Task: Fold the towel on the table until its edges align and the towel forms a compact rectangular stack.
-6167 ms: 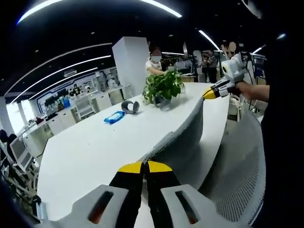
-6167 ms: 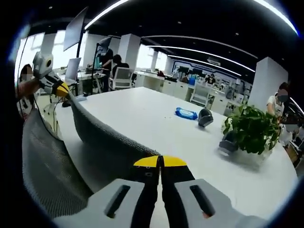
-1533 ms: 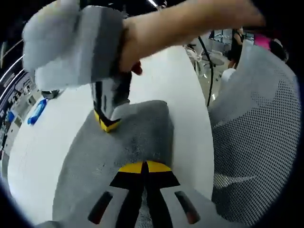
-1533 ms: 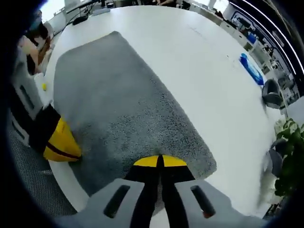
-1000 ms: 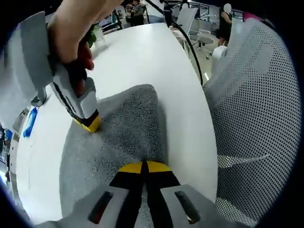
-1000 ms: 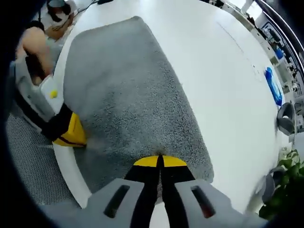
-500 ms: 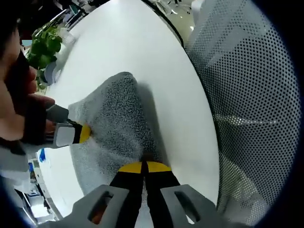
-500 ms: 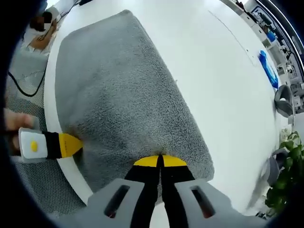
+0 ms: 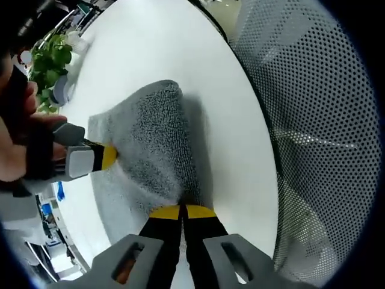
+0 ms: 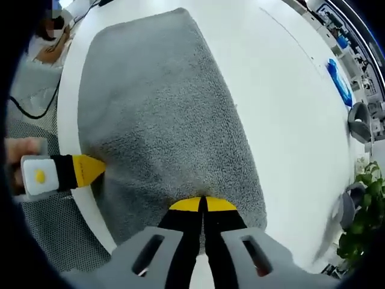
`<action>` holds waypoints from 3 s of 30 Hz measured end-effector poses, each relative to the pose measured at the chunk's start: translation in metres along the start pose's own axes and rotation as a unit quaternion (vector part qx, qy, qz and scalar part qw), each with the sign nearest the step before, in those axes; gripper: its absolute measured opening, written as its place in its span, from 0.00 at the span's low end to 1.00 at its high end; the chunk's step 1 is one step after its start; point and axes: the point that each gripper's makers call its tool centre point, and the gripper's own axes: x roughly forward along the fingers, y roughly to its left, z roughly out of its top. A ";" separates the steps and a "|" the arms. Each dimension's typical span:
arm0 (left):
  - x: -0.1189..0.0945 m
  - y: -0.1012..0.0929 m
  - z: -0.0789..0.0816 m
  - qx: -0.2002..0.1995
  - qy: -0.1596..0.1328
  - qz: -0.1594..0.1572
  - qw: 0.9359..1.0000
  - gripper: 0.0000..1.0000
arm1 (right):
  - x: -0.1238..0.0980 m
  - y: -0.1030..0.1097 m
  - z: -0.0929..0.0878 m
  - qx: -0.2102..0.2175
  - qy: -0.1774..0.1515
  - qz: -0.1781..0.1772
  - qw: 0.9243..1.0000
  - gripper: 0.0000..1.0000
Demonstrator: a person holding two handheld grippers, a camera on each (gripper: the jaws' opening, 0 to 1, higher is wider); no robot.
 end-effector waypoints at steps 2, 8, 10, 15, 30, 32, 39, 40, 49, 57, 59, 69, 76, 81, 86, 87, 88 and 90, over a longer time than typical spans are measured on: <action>0.000 0.000 -0.001 0.006 0.011 0.001 1.000 0.00 | 0.000 -0.001 -0.001 0.004 0.002 -0.001 1.000 0.00; 0.000 0.002 -0.005 -0.032 0.025 0.020 0.999 0.01 | 0.000 0.000 -0.002 0.000 0.004 -0.004 1.000 0.00; 0.001 0.004 -0.008 -0.038 0.029 0.024 0.999 0.01 | -0.001 0.000 -0.002 -0.001 0.003 -0.005 1.000 0.00; 0.004 0.009 -0.021 -0.030 0.053 0.039 0.997 0.01 | 0.000 0.000 -0.003 0.006 0.012 0.003 1.000 0.00; 0.004 0.010 -0.022 -0.043 0.040 0.029 0.998 0.01 | 0.000 0.000 -0.005 0.007 0.050 -0.060 0.997 0.00; 0.004 0.010 -0.022 -0.048 0.038 0.028 0.998 0.01 | 0.000 -0.001 -0.005 0.011 0.050 -0.055 0.997 0.00; 0.004 0.014 -0.029 -0.115 0.026 0.015 0.993 0.01 | -0.002 -0.001 -0.007 0.053 0.023 -0.025 0.998 0.00; 0.004 0.015 -0.030 -0.116 0.026 0.013 0.993 0.01 | -0.002 -0.001 -0.007 0.054 0.023 -0.021 0.998 0.00; 0.006 0.016 -0.035 -0.131 0.029 0.004 0.991 0.00 | -0.002 0.005 -0.009 0.079 0.008 -0.021 0.997 0.00; 0.005 0.018 -0.041 -0.146 0.037 0.001 0.989 0.00 | -0.003 0.010 -0.012 0.095 -0.009 -0.002 0.995 0.00; 0.005 0.018 -0.043 -0.159 0.027 0.000 0.987 0.00 | -0.003 0.011 -0.012 0.097 -0.009 0.002 0.995 0.00; 0.006 0.018 -0.047 -0.175 0.030 -0.007 0.984 0.00 | -0.004 0.018 -0.012 0.081 -0.002 -0.004 0.997 0.00; 0.007 0.021 -0.052 -0.169 0.032 0.020 0.985 0.00 | -0.005 0.020 -0.012 0.068 0.004 0.001 0.998 0.00; 0.008 0.023 -0.055 -0.132 0.060 0.040 0.989 0.00 | -0.005 0.022 -0.012 0.068 0.003 -0.007 0.998 0.00; 0.009 0.024 -0.055 -0.103 0.089 0.044 0.990 0.00 | -0.006 0.025 -0.014 0.078 -0.012 -0.009 0.997 0.00; 0.009 0.025 -0.056 -0.109 0.088 0.042 0.989 0.00 | -0.006 0.025 -0.014 0.080 -0.014 -0.006 0.997 0.00; 0.009 0.026 -0.058 -0.119 0.084 0.042 0.989 0.00 | -0.006 0.025 -0.014 0.081 -0.015 -0.004 0.997 0.00; 0.010 0.026 -0.060 -0.127 0.074 0.045 0.988 0.00 | -0.006 0.027 -0.013 0.082 -0.016 0.003 0.996 0.00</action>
